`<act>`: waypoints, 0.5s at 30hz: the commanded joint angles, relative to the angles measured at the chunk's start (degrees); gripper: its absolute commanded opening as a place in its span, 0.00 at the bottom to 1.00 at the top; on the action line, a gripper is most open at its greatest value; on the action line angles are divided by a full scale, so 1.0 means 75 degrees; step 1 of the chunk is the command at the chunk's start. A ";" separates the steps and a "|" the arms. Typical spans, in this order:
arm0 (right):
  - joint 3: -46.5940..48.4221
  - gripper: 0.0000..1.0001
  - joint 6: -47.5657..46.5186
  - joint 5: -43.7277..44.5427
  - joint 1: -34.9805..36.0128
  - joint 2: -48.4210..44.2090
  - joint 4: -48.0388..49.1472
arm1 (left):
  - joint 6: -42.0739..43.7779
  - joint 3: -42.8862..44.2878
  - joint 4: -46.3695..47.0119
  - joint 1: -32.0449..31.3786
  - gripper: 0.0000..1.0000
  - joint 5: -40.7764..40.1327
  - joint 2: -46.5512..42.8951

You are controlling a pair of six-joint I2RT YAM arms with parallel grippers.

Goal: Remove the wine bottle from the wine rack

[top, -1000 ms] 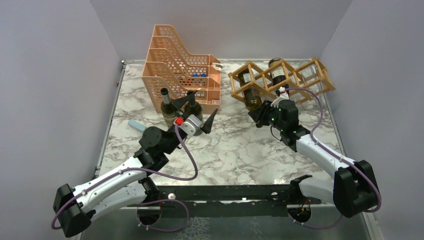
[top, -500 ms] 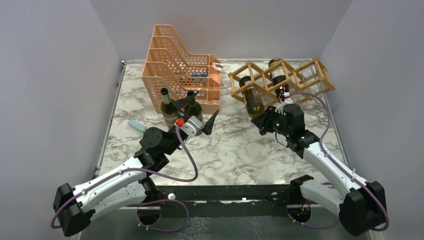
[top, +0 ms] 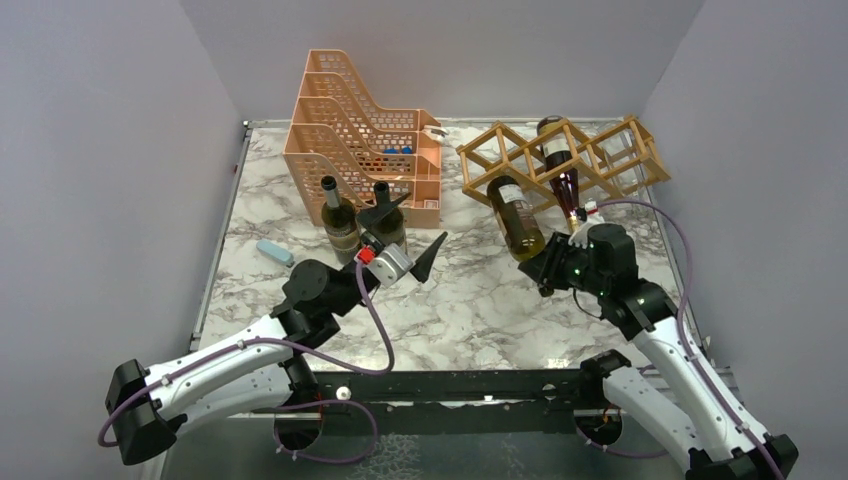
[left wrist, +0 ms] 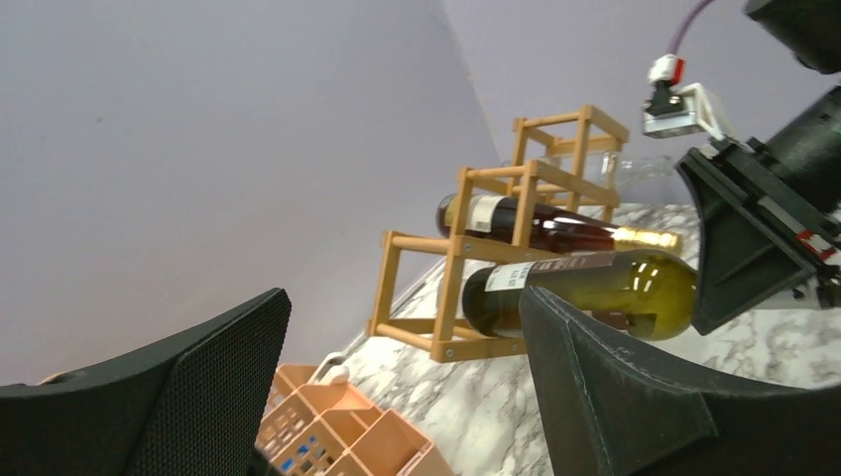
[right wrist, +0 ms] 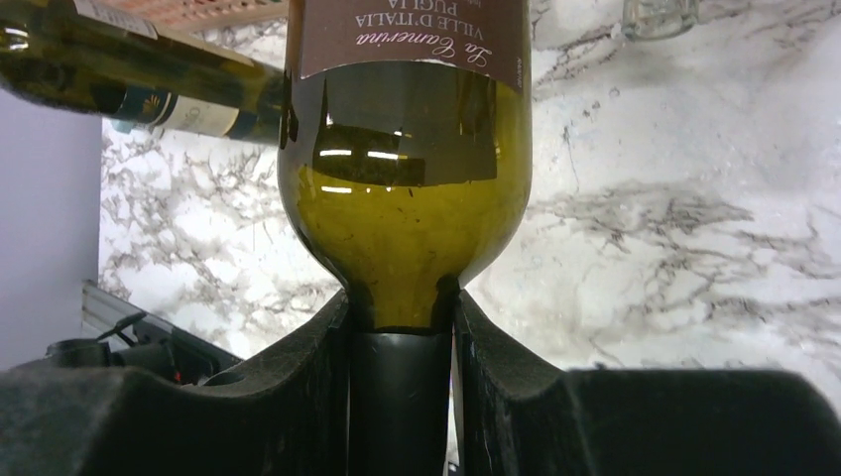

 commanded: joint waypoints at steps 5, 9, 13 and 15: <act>0.1312 0.17 -0.0782 -0.0543 0.0022 -0.0664 -0.1486 | 0.0009 0.0070 -0.0168 -0.0567 0.91 0.1314 0.0246; 0.1920 0.17 -0.0954 -0.1135 0.0022 -0.0249 -0.2498 | 0.0063 0.0285 -0.0667 -0.0837 0.93 0.2188 0.0828; 0.2524 0.17 -0.1291 -0.1916 0.0021 0.0154 -0.3438 | 0.0577 0.0529 -0.1370 -0.1307 0.95 0.2536 0.1509; 0.2705 0.17 -0.1354 -0.2118 0.0020 0.0169 -0.3794 | 0.1043 0.0726 -0.1890 -0.1666 0.95 0.2327 0.1900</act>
